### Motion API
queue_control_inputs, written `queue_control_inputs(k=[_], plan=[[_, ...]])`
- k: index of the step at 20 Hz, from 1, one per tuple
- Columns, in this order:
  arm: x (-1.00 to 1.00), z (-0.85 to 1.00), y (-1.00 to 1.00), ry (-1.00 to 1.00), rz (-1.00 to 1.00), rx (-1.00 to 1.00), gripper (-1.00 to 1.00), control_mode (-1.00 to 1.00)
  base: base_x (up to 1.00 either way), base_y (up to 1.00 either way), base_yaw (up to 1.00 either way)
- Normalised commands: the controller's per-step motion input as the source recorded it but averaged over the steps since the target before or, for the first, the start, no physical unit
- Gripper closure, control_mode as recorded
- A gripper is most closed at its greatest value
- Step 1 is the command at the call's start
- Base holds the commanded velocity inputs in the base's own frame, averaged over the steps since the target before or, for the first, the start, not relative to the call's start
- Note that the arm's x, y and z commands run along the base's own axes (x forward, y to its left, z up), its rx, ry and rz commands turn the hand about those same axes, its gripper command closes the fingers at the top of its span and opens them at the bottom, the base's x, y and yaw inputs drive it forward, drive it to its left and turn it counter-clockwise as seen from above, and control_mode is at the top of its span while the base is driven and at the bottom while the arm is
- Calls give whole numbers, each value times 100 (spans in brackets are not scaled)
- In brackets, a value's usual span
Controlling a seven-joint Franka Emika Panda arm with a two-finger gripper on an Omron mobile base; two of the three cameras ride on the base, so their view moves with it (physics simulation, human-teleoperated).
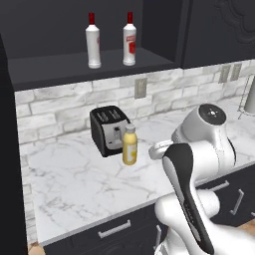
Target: Sort all alcoholic drinks to one cabinet, and non-alcoholic drinks to the other.
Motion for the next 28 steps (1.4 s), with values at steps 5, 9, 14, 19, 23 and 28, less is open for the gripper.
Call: queue_control_inputs(k=[5,9,14,19,23,28], plan=[[29,-11,17,0,1,1,-100,-100,0,0,0],[30,-15,13,6,0,2,-100,-100,0,0,0],[31,-17,9,3,0,0,-100,-100,0,0,0],[26,-12,4,0,0,0,-100,-100,0,0,0],[27,-16,5,0,0,0,-100,-100,0,0,0],[26,-21,8,0,0,0,-100,-100,0,0,0]])
